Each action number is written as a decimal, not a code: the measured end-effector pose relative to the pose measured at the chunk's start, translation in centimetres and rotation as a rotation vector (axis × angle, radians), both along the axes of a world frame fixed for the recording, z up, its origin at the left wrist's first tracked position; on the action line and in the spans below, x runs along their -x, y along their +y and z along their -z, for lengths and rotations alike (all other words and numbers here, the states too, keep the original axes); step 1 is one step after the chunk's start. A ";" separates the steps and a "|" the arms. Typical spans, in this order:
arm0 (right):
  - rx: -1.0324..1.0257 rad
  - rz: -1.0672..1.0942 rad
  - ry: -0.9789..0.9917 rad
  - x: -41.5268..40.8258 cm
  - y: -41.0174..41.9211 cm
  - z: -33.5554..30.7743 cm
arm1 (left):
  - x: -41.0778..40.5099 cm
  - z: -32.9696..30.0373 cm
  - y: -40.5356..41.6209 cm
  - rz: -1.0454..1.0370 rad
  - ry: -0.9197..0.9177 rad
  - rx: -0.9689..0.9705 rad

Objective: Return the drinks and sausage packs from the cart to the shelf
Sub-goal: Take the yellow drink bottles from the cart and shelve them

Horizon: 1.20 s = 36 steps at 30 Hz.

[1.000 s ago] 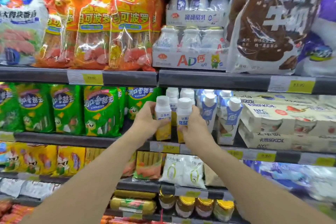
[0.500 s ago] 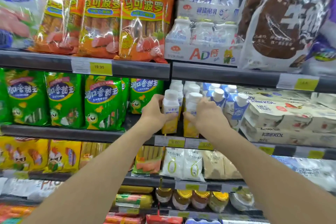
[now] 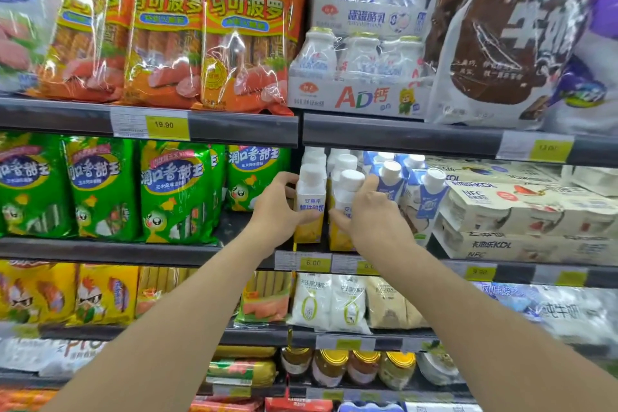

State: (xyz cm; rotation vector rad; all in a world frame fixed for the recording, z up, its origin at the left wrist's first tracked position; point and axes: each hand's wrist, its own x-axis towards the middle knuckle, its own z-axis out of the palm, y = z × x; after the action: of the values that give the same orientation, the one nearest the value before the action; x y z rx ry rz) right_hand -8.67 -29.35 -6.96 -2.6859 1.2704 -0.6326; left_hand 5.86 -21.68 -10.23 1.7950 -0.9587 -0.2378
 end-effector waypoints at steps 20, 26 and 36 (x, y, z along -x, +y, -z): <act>0.188 -0.049 0.057 1.8 0.5 0.7 | 0.9 -0.3 0.4 -0.032 -0.029 -0.051; 0.237 -0.068 0.042 5.1 0.3 0.6 | 1.9 -0.6 4.3 -0.107 -0.137 -0.302; 0.153 0.011 0.154 22.4 -3.9 0.8 | 19.4 -4.0 0.0 0.348 -0.599 -0.382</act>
State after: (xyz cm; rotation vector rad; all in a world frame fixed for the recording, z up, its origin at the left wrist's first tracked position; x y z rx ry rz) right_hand -31.03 -33.23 -7.73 -2.9047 1.3232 -0.5545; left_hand -13.50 -21.64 -6.26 2.0846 -1.7521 -0.0992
